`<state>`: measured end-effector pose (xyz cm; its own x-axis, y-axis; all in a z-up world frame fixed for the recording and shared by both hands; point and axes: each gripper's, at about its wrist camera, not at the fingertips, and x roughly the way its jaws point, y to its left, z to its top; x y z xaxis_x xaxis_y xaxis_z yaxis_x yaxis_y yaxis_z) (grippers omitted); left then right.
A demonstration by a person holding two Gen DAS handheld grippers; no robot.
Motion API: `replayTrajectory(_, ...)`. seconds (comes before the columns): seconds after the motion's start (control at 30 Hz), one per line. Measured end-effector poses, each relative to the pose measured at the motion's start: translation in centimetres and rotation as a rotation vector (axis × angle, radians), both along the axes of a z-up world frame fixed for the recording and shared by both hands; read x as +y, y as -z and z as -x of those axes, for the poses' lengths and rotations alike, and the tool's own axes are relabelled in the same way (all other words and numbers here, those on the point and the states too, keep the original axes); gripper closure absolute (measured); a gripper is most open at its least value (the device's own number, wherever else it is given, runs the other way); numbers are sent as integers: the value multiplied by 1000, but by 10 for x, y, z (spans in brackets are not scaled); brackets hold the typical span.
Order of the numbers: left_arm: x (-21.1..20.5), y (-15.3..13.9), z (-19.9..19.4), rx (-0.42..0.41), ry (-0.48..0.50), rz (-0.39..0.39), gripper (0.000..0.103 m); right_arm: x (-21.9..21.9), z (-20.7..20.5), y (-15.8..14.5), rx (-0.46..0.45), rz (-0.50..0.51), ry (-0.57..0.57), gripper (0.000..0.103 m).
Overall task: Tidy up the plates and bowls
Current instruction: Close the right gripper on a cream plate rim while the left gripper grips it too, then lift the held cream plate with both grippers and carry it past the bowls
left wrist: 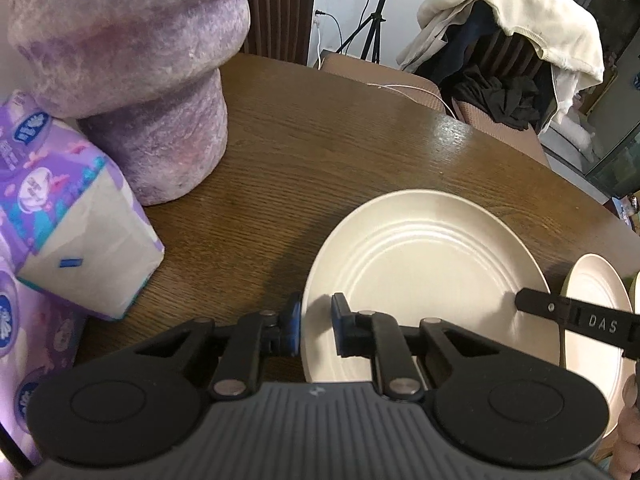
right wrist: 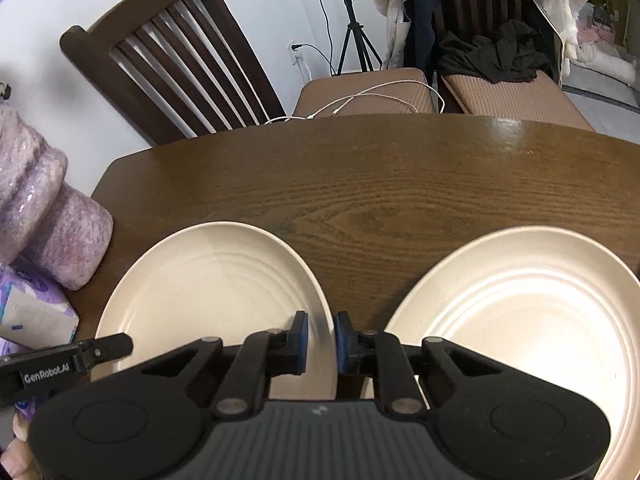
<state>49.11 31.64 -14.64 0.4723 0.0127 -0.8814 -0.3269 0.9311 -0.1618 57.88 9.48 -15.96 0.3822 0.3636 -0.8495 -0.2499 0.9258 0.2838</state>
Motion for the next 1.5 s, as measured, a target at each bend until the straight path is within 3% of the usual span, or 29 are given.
replayTrajectory(0.8,-13,-65,42,-56,37,-33,87,-28,66,-53,-15,-66,76,94)
replayTrajectory(1.5,-40,-120,130,-96,17,-32,87,-58,154,-103,-30,-84,72,95)
